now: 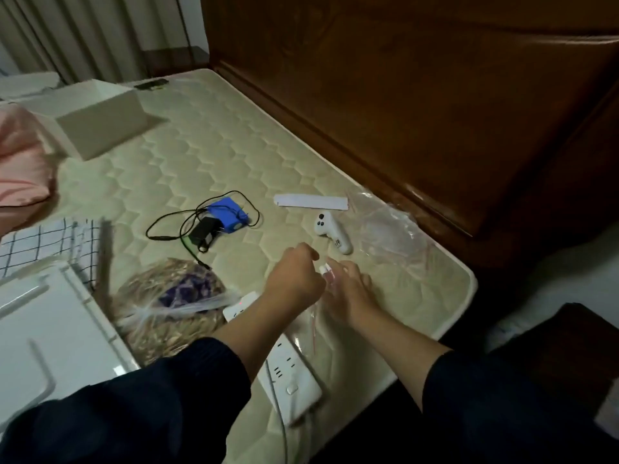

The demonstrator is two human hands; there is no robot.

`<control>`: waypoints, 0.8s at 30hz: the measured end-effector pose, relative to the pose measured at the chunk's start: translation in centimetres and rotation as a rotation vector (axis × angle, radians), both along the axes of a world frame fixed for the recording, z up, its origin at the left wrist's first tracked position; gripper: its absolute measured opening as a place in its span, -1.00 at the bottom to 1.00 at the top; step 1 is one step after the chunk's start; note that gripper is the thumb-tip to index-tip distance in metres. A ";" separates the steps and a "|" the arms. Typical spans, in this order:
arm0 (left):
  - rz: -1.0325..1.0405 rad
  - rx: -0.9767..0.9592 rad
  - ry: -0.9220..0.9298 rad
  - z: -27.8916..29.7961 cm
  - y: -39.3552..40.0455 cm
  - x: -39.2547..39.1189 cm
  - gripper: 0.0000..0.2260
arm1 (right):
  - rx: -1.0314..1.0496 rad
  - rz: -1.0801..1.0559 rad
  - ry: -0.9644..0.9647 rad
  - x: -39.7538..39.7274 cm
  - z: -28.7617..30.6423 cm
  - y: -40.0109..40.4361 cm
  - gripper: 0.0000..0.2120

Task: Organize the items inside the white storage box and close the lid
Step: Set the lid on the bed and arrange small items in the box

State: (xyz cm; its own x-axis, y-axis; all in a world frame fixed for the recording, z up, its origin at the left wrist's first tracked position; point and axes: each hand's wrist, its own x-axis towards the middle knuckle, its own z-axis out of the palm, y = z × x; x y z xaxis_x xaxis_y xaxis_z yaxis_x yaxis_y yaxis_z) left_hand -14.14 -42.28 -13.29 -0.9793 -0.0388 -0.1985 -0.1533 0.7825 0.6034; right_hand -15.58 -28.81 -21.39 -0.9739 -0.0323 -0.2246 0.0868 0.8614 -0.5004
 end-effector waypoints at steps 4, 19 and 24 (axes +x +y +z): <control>0.050 0.092 -0.113 -1.5 1.1 -2.5 -0.52 | 0.155 0.143 -0.015 -1.8 -1.2 0.1 -0.50; 0.205 0.617 -0.368 -5.6 0.9 -0.8 -0.57 | -0.774 -0.313 -0.327 -0.3 1.0 3.3 -0.75; 0.156 0.914 -0.357 -2.4 0.5 1.8 -0.80 | -1.148 -0.356 -0.373 2.5 5.4 3.6 -0.76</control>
State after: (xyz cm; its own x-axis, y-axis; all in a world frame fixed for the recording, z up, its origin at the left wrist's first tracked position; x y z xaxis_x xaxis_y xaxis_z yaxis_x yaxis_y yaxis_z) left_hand -12.33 -41.76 -15.70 -0.8532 0.1526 -0.4987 -0.5052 -0.0047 0.8630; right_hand -13.05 -25.18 -15.96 -0.8521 -0.1398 -0.5044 0.5219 -0.1533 -0.8391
